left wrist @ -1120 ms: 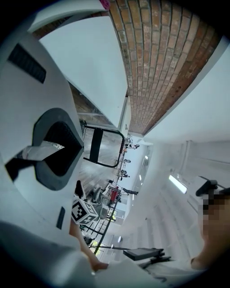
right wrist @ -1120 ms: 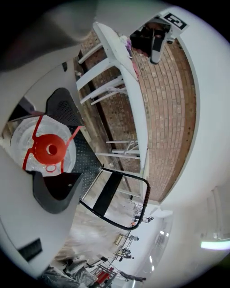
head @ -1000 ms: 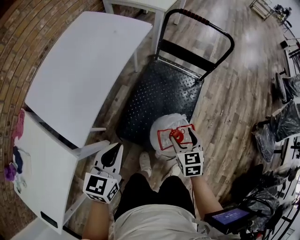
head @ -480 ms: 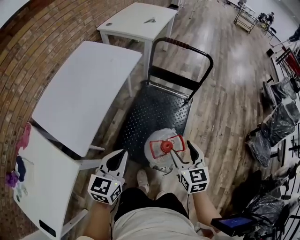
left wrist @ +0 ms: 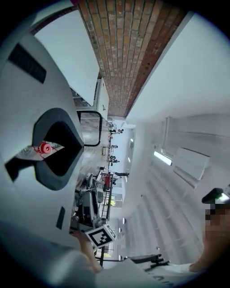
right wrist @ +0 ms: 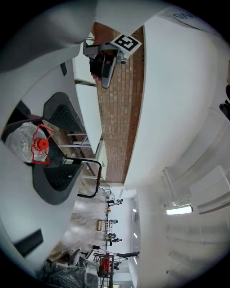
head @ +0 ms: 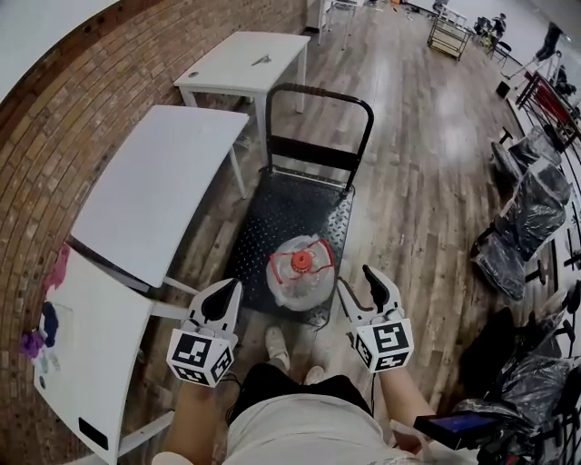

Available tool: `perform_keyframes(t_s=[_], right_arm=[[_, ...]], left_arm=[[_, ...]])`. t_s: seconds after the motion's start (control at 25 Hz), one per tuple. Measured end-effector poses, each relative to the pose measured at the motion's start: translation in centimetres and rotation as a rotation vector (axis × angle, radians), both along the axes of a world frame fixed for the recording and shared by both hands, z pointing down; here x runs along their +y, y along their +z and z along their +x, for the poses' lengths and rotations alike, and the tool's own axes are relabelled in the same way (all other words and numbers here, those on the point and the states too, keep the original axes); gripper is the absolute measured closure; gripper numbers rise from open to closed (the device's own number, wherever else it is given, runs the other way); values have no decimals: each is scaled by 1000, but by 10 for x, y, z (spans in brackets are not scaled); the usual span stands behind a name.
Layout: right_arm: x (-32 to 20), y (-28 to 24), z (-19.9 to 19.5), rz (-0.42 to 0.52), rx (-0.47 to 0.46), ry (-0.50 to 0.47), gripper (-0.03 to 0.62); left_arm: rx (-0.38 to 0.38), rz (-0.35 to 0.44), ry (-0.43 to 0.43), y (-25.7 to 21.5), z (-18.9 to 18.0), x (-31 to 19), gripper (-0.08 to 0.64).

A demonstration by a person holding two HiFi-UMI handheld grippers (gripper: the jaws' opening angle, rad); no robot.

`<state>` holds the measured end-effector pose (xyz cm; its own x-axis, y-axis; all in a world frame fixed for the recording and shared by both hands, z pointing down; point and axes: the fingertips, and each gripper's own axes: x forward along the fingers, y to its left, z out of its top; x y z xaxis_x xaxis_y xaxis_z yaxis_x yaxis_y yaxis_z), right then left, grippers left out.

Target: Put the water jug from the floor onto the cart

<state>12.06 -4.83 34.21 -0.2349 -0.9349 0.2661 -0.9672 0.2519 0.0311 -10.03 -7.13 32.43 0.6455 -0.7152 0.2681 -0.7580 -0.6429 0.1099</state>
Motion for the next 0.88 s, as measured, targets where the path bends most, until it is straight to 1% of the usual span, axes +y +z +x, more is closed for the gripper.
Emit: perform_keyframes(t_s=[0.16,0.32,0.4,0.48,0.56,0.64,0.76,0.88], right_arm=[[29,-28,17,72,-13,27,382],[55,-47,26,105,-14,51,414],[65,-53,32,116,-7,76,448],[73,-60,34,125,9,102,506],[77,-66,31,135,31,120,551],[78,-73,26,144,54,132,577],[75,-81,16,151,75,150,586],[68,-90,-6,166,108,158,588]], left_arm=[[-12,31,14,-17,11,33,559],[-4,53,18,-32,18,60,559],[1,73,28,-40,21,66,560],[12,93,38,-49,23,69,558],[28,111,47,-57,22,68,559],[41,132,59,-65,20,65,560],[47,156,76,-73,11,59,558],[47,168,84,-77,-9,49,559]])
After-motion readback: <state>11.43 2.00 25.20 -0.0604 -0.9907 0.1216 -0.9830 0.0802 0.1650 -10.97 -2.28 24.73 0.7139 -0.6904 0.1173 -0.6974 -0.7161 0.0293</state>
